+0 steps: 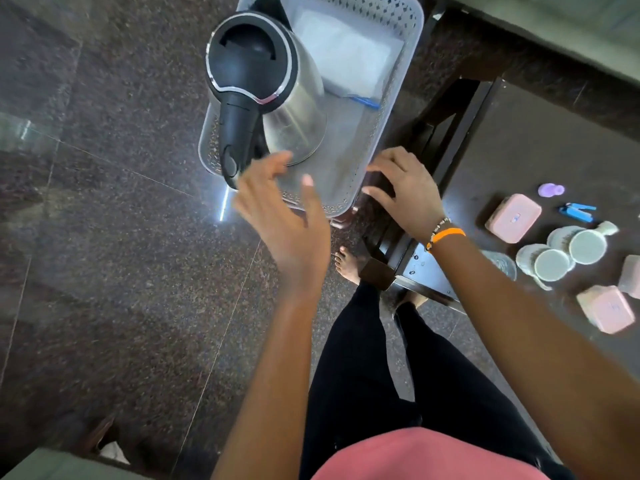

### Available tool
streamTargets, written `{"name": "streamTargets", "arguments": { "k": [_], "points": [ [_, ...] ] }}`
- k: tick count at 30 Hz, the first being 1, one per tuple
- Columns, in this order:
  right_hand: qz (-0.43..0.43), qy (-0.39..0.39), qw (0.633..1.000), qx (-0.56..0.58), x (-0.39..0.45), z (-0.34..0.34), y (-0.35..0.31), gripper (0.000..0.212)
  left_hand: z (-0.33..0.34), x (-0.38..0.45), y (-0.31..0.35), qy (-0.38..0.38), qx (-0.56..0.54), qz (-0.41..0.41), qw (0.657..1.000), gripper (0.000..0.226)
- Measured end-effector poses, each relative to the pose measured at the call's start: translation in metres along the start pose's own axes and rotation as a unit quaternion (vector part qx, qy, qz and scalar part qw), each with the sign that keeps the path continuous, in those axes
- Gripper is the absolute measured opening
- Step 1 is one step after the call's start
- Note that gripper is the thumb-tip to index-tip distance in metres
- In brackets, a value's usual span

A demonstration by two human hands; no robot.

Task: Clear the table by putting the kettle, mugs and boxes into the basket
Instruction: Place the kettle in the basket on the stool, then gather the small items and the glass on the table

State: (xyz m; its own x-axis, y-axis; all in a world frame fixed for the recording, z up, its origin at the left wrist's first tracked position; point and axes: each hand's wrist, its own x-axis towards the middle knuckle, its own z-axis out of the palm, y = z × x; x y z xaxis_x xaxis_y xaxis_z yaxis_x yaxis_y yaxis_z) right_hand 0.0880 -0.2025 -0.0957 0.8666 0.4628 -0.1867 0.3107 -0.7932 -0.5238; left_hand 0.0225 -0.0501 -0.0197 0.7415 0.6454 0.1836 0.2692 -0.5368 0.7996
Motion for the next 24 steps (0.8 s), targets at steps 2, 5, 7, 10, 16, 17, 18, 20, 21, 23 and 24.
{"name": "streamTargets", "arguments": {
  "k": [2,5,7,10,16,17,18,20,21,23,24],
  "points": [
    [0.038,0.03,0.999,0.014,-0.027,0.002,0.01,0.029,0.009,-0.025,0.008,-0.126,-0.044,-0.032,0.991,0.024],
    [0.125,0.011,0.992,-0.015,-0.073,0.007,0.036,0.038,0.028,-0.059,0.011,-0.301,-0.053,-0.098,0.947,0.023],
    [0.188,-0.027,0.98,-0.059,-0.102,0.01,0.055,0.056,0.039,-0.077,0.008,-0.383,-0.046,-0.124,0.914,0.024],
    [0.28,-0.117,0.948,-0.099,-0.142,0.011,0.085,0.087,0.058,-0.102,0.008,-0.48,-0.004,-0.165,0.862,0.021],
    [0.283,-0.204,0.928,-0.126,-0.185,0.011,0.127,0.091,0.081,-0.15,0.015,-0.568,0.084,-0.176,0.799,0.018],
    [0.268,-0.192,0.934,-0.135,-0.185,0.011,0.13,0.084,0.082,-0.156,0.016,-0.57,0.091,-0.179,0.797,0.018],
    [0.258,-0.18,0.94,-0.135,-0.187,0.009,0.135,0.079,0.084,-0.165,0.02,-0.57,0.098,-0.182,0.795,0.018],
    [0.238,-0.173,0.948,-0.122,-0.188,0.008,0.14,0.075,0.086,-0.177,0.025,-0.565,0.108,-0.186,0.797,0.019],
    [0.23,-0.173,0.951,-0.115,-0.19,0.005,0.143,0.075,0.088,-0.184,0.03,-0.56,0.111,-0.186,0.8,0.019],
    [0.223,-0.164,0.957,-0.093,-0.195,-0.005,0.146,0.077,0.093,-0.197,0.04,-0.547,0.112,-0.18,0.81,0.019],
    [0.224,-0.152,0.96,-0.078,-0.199,-0.011,0.147,0.078,0.096,-0.202,0.044,-0.538,0.111,-0.179,0.816,0.018]
  ]
}}
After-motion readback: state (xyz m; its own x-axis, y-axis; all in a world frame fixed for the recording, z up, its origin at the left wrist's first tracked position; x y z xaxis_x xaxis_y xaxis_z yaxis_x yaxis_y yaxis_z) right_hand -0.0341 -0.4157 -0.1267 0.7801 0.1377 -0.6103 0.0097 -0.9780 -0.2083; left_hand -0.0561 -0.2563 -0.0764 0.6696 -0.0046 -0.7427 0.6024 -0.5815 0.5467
